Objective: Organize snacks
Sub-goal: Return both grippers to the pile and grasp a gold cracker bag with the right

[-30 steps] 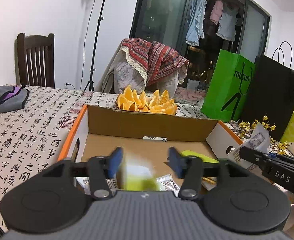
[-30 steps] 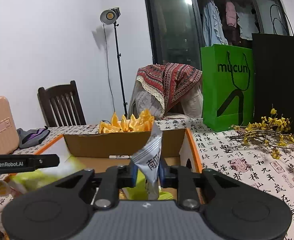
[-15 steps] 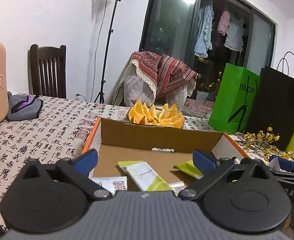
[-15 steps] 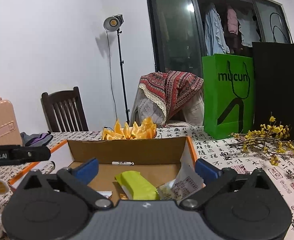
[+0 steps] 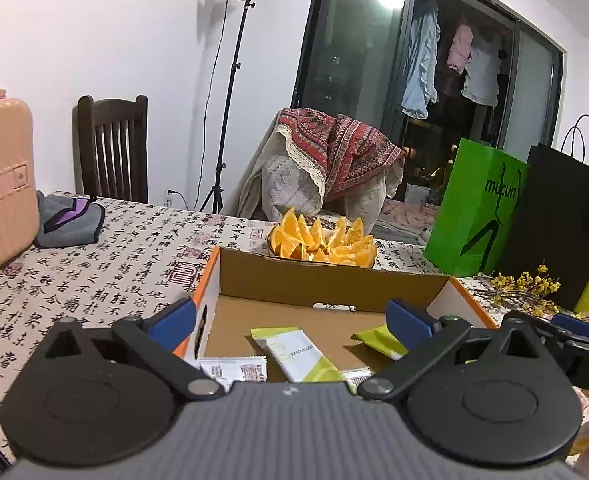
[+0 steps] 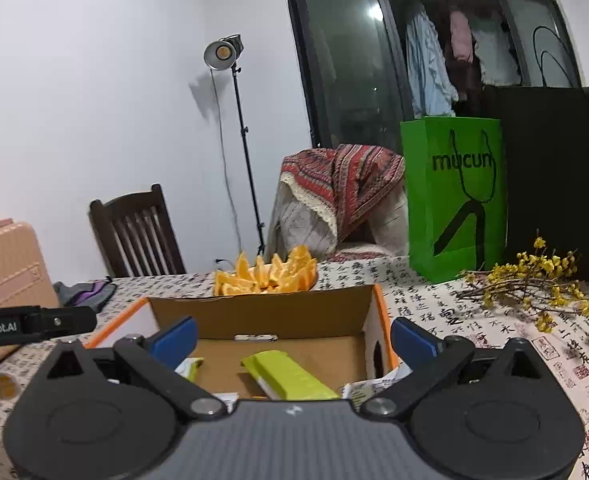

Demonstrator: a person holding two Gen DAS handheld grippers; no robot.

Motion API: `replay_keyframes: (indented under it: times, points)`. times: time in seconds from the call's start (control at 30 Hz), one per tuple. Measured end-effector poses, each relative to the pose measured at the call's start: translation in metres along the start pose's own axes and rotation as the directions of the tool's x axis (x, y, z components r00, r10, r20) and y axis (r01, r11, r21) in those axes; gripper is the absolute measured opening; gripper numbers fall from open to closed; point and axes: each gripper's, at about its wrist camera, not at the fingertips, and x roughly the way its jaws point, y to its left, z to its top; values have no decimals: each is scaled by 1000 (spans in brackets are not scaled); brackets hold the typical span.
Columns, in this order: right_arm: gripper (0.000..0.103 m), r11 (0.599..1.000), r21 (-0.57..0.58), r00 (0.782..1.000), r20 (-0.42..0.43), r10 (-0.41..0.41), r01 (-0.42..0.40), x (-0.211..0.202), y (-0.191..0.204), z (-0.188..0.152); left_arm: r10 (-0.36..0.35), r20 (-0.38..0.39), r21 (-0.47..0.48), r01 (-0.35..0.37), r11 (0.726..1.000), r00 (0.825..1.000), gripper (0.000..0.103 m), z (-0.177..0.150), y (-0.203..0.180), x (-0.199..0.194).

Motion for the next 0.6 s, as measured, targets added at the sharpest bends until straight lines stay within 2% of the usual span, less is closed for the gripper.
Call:
replay_keyframes:
  times: [0.3,0.6]
  points:
    - [103,1000,-31,1000,-23,-1,0,-44,20,1,15,14,27,-16,1000,1000,103,-5,10,-47]
    - [103,997,-70,996,-94,3,-9,-83,47,-27,42,-14,23,-41,999,999,103,-29,30,-93]
